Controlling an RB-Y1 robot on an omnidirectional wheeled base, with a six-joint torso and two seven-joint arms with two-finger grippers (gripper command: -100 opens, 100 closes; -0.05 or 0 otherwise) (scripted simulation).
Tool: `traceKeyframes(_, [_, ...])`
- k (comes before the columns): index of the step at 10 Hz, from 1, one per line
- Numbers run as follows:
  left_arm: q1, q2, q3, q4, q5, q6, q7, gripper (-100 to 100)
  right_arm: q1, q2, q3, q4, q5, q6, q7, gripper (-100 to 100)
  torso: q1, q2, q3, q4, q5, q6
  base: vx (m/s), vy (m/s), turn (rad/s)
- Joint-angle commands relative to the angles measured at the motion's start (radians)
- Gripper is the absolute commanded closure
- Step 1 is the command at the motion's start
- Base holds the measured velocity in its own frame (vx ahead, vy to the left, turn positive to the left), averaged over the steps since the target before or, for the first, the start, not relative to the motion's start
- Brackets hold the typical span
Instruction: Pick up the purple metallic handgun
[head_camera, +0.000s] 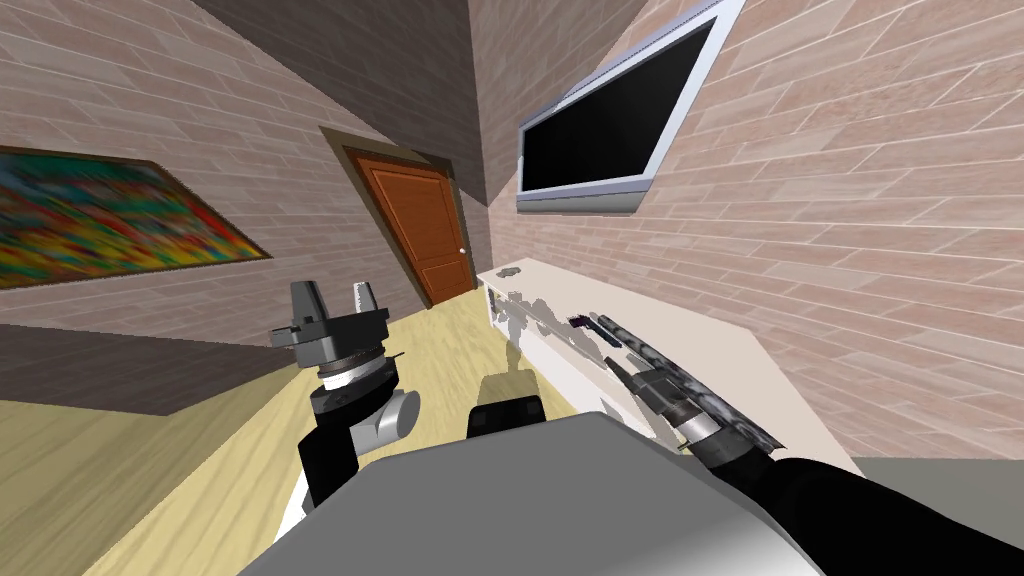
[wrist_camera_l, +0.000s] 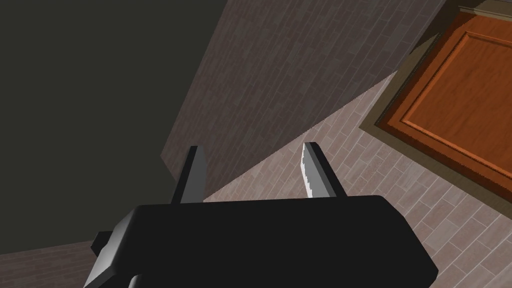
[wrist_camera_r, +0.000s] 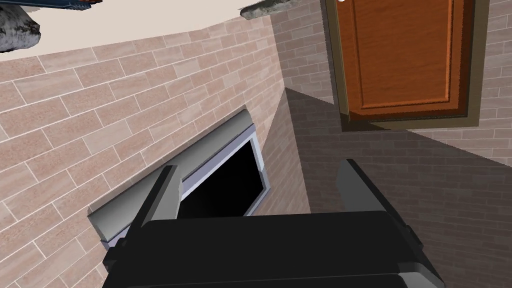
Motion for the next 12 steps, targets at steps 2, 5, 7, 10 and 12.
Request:
traceKeyframes(2, [0.000, 0.000, 0.000, 0.000, 0.000, 0.000, 0.000, 0, 0.068, -0.044, -0.034, 0.014, 0.065, 0.006, 0.020, -100, 0.000, 0.000, 0.000, 0.000, 0.000, 0.001, 0.034, 0.012, 0.171])
traceKeyframes(5, [0.000, 0.000, 0.000, 0.000, 0.000, 0.000, 0.000, 0, 0.151, -0.098, -0.075, 0.047, 0.137, 0.009, 0.050, -100, -0.001, -0.001, -0.001, 0.000, 0.000, 0.000, 0.061, 0.009, 0.221])
traceKeyframes(7, [0.000, 0.000, 0.000, 0.000, 0.000, 0.000, 0.000, 0, 0.212, -0.142, -0.092, 0.067, 0.183, 0.010, 0.065, -100, -0.001, -0.003, -0.002, -0.001, 0.000, 0.001, 0.078, 0.003, 0.181])
traceKeyframes(10, [0.000, 0.000, 0.000, 0.000, 0.000, 0.000, 0.000, 0, 0.303, -0.215, -0.118, 0.112, 0.258, 0.014, 0.094, -100, -0.002, -0.005, -0.003, -0.001, -0.001, 0.001, 0.100, -0.007, 0.200])
traceKeyframes(12, [0.000, 0.000, 0.000, 0.000, 0.000, 0.000, 0.000, 0, 0.343, -0.254, -0.127, 0.136, 0.292, 0.017, 0.109, -100, -0.002, -0.007, -0.004, -0.002, 0.000, 0.000, 0.126, -0.031, 0.184])
